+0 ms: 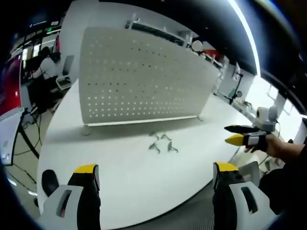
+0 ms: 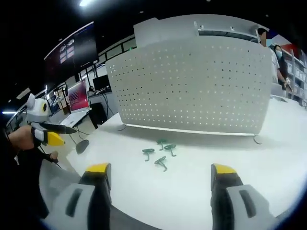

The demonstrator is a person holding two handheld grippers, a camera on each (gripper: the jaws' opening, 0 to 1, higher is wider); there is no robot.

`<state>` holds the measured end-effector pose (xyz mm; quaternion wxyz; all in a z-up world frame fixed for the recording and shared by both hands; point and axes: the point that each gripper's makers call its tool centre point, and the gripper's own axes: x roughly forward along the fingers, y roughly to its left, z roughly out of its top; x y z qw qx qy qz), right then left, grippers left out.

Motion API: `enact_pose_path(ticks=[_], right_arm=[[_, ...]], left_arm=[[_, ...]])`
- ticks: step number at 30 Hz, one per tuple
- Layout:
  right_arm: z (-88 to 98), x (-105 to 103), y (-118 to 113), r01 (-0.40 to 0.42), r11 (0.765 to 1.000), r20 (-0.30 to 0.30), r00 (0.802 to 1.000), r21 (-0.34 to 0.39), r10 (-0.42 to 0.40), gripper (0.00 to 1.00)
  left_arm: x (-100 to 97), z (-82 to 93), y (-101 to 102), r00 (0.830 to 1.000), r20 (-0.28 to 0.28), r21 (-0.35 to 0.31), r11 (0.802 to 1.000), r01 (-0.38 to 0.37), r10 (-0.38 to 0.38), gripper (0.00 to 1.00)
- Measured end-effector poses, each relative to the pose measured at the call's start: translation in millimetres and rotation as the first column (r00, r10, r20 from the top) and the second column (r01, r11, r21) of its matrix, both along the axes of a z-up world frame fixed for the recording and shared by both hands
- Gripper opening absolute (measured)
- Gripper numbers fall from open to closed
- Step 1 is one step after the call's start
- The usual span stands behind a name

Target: Insert the hook assembly into the mounting plate slot until the hook locks in place.

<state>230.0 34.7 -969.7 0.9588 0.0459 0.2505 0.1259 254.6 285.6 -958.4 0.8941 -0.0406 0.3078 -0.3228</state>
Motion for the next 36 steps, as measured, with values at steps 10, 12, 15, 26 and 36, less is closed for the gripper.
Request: enact_pose_path(ticks=[10,12,15,26,36], right_arm=[[1.7,2,-3,-0.011,0.999,0.019,1.000,-0.050,0.012,0.76],[4.8,4,-5,-0.007,0.998,0.044,0.999,-0.065,0.009,0.78],[5.3,4,-9,-0.011,0.997,0.040,0.999,-0.072,0.014,0.74],[9.5,3,-4,-0.004,0.999,0.071,0.997,-0.032,0.007,0.76],[8.2,2,-6,-0.025,0.999,0.029,0.999,-0.041,0.026,0.69]], left_arm=[[0.5,1.1,1,1.000,0.010,0.001,1.000,-0.007,0.007,1.00],[-0.8,-0.5,2,1.000,0.004,0.003,1.000,-0.009,0.009,1.00],[-3.5,-2.5,2,1.000,-0.001,0.007,1.000,-0.007,0.007,1.00],[-2.2,-2.7,4,1.000,0.002,0.026,1.000,-0.002,0.002,1.00],[-1.5,-1.0,2,1.000,0.007,0.029,1.000,0.003,-0.003,1.00]])
